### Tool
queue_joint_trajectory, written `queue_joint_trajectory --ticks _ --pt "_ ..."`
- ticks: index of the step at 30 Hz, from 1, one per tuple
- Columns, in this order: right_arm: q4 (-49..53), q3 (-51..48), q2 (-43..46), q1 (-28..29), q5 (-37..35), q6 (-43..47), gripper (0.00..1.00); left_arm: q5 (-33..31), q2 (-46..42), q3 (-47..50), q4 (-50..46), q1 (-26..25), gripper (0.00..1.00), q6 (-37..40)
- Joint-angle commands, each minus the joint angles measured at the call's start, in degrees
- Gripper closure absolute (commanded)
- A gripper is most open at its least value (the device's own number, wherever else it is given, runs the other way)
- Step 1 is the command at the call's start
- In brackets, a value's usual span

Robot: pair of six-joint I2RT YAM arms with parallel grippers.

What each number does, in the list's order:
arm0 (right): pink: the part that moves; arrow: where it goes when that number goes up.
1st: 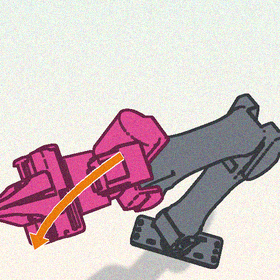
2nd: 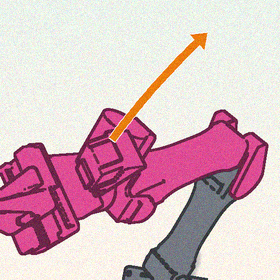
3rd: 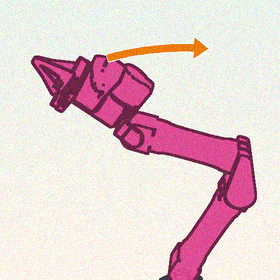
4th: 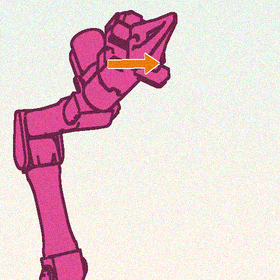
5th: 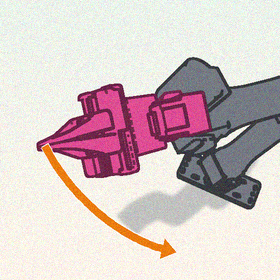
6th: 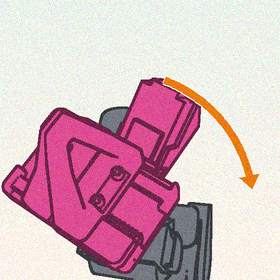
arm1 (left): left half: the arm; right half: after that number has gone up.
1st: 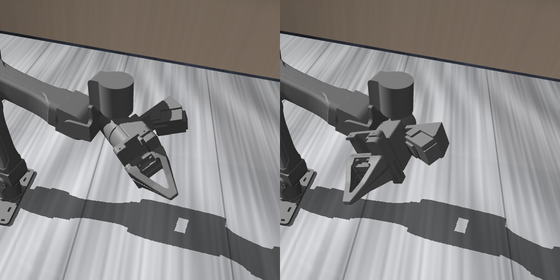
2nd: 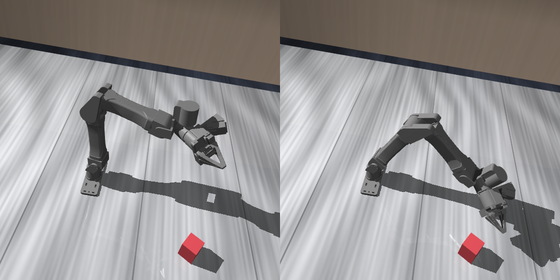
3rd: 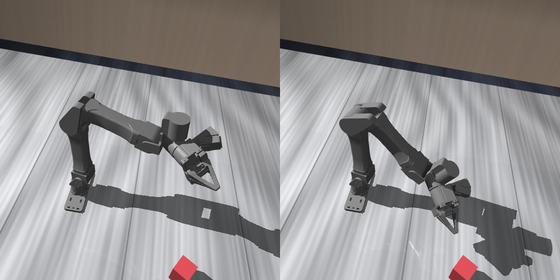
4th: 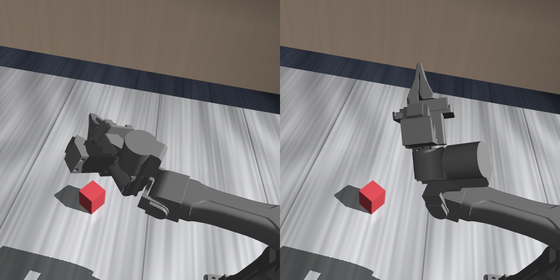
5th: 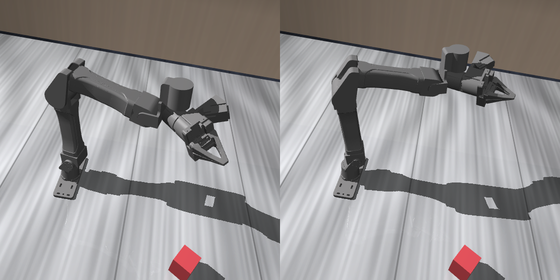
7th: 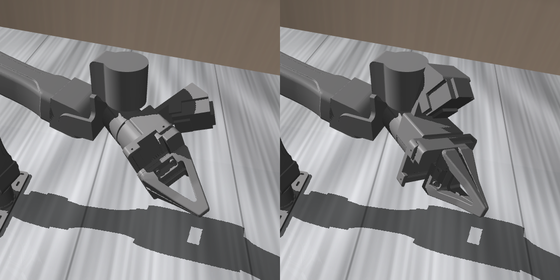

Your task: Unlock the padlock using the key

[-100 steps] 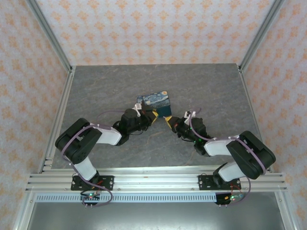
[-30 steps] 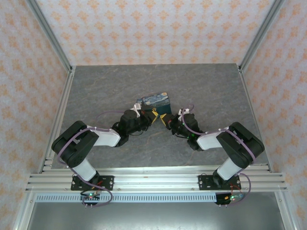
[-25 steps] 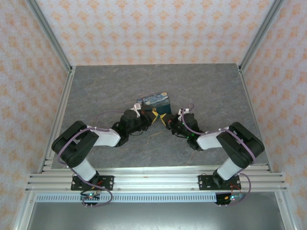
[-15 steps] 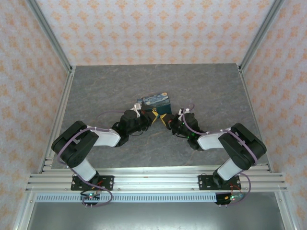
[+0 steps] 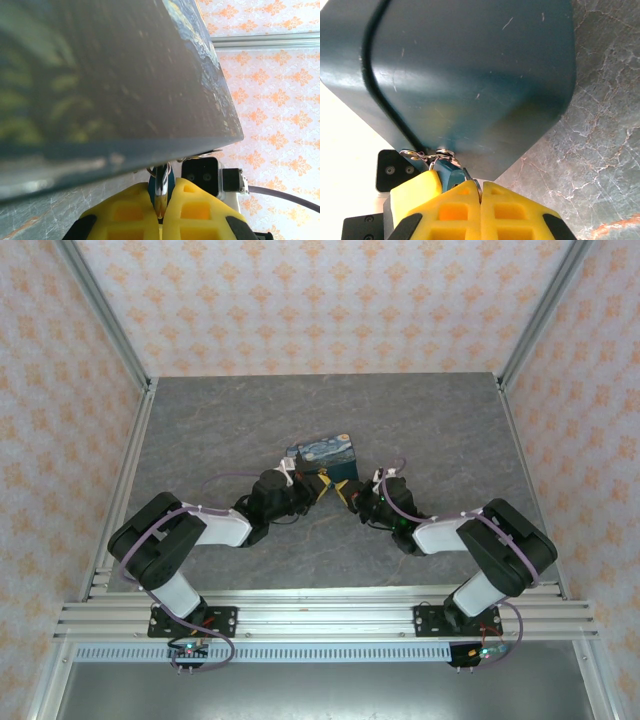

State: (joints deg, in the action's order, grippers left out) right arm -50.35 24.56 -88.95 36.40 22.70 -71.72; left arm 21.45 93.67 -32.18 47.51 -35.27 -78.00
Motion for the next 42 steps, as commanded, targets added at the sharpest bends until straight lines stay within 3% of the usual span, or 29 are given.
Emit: queue_joint_trajectory --ticks 1,42 --pt "-1.07 -0.67 1.63 0.34 0.24 1.16 1.0 -1.64 -1.03 -0.95 0.4 -0.33 1.0 0.73" --pt "-2.94 3.61 -1.57 0.51 1.74 -0.01 1.0 -1.04 -1.52 -1.74 1.55 -0.5 1.0 0.31"
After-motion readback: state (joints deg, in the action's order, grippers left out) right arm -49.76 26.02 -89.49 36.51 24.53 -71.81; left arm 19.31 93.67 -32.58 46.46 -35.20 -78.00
